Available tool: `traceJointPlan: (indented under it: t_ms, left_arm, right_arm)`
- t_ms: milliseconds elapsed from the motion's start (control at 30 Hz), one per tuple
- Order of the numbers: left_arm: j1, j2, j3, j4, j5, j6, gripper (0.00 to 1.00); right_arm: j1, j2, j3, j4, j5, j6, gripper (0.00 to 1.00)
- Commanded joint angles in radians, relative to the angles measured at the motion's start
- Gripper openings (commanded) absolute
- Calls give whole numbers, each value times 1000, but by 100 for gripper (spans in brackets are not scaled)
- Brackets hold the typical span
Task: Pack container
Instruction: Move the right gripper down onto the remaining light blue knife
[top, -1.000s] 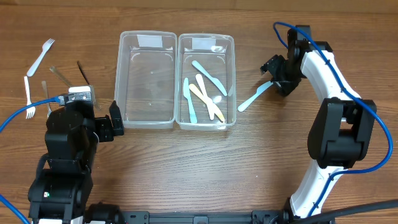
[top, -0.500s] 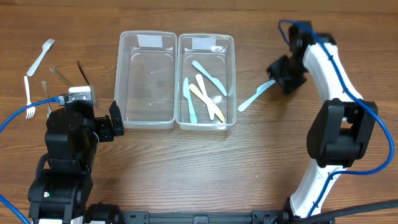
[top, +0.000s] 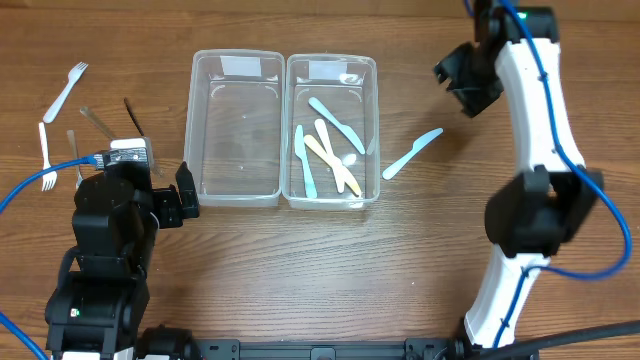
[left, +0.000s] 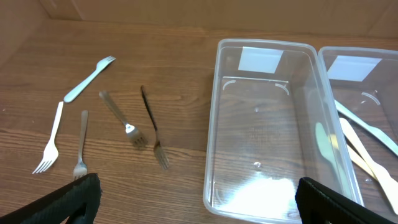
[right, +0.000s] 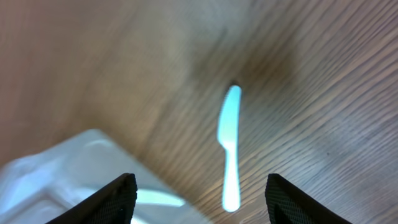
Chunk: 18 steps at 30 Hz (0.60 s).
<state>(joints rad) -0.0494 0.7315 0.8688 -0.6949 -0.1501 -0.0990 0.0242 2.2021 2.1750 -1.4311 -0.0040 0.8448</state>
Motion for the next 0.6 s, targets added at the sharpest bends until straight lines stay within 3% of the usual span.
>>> traceJointPlan:
  t_ms: [0, 567]
  left_arm:
    - [10, 0, 25, 3, 13, -14, 100]
    - [10, 0, 25, 3, 13, -14, 100]
  right_arm:
    - [0, 130, 3, -11, -23, 16, 70]
    - [-2, 251, -42, 64, -66, -3, 72]
